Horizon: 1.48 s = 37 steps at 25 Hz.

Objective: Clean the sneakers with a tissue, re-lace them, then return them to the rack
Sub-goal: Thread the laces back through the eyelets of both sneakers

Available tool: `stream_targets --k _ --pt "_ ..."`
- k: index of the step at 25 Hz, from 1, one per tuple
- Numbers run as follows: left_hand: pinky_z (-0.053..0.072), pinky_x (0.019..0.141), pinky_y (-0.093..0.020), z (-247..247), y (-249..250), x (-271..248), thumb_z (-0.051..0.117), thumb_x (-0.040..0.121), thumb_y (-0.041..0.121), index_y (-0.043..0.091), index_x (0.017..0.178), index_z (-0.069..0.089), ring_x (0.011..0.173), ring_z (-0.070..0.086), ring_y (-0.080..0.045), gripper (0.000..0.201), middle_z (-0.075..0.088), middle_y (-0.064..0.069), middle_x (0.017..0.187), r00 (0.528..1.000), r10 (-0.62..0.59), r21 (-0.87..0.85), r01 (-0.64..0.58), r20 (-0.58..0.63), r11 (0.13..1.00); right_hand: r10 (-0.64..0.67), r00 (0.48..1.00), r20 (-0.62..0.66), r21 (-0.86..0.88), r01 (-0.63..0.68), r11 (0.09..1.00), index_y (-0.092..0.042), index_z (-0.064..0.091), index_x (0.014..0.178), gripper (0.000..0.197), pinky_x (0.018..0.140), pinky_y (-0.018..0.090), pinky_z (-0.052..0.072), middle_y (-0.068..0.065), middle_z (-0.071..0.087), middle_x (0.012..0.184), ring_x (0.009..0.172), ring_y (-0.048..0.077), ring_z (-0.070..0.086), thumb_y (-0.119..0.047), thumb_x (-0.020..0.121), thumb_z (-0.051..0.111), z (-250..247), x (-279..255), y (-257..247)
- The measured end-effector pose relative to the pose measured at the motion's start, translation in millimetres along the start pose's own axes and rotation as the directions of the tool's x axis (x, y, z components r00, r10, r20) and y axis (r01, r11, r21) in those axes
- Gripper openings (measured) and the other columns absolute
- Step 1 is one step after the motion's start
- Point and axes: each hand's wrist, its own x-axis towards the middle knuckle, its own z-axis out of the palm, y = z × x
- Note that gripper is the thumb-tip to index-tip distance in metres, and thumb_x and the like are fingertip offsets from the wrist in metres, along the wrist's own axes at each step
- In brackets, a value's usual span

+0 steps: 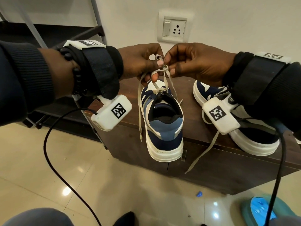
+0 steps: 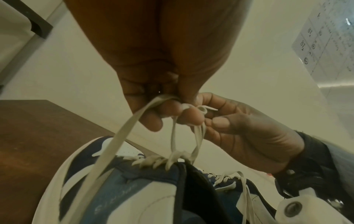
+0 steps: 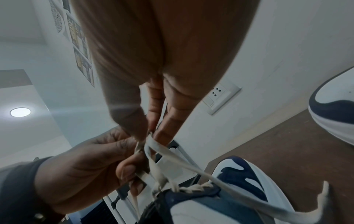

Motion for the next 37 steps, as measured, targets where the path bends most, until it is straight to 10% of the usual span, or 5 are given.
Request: stream_targets --k 17,32,37 --pt "0.057 0.056 -0.023 0 -7 -1 0.057 0.092 0.026 0.018 0.088 0.052 0.061 0.064 -0.007 0.011 0.066 -0.003 0.084 0.996 0.082 0.197 -0.073 -0.036 0.978 0.142 0.983 -0.113 0.02 -0.141 0.99 -0.006 0.053 0.098 0.005 0.054 0.023 0.052 0.002 0.065 0.061 0.054 0.012 0.062 -0.007 0.095 0.05 15 3 1" --pt "0.042 0.041 -0.02 8 -8 -1 0.071 0.081 0.024 0.012 0.117 0.033 0.051 0.055 -0.008 0.054 0.065 -0.002 0.071 0.993 0.019 -0.075 -0.028 -0.112 0.997 0.074 0.976 -0.207 0.005 -0.074 0.997 -0.008 0.055 0.098 0.006 0.051 0.022 0.048 0.008 0.063 0.075 0.059 0.015 0.06 -0.008 0.092 0.056 12 9 -9" --pt "0.043 0.042 -0.016 0 -9 -5 0.065 0.086 0.02 0.015 0.106 0.053 0.051 0.057 -0.002 0.025 0.066 0.002 0.073 0.986 0.003 -0.11 -0.022 -0.169 0.994 0.062 0.987 -0.15 0.029 -0.058 0.998 -0.008 0.056 0.098 0.006 0.057 0.023 0.051 0.006 0.065 0.074 0.064 0.014 0.062 -0.008 0.093 0.055 13 7 -9"
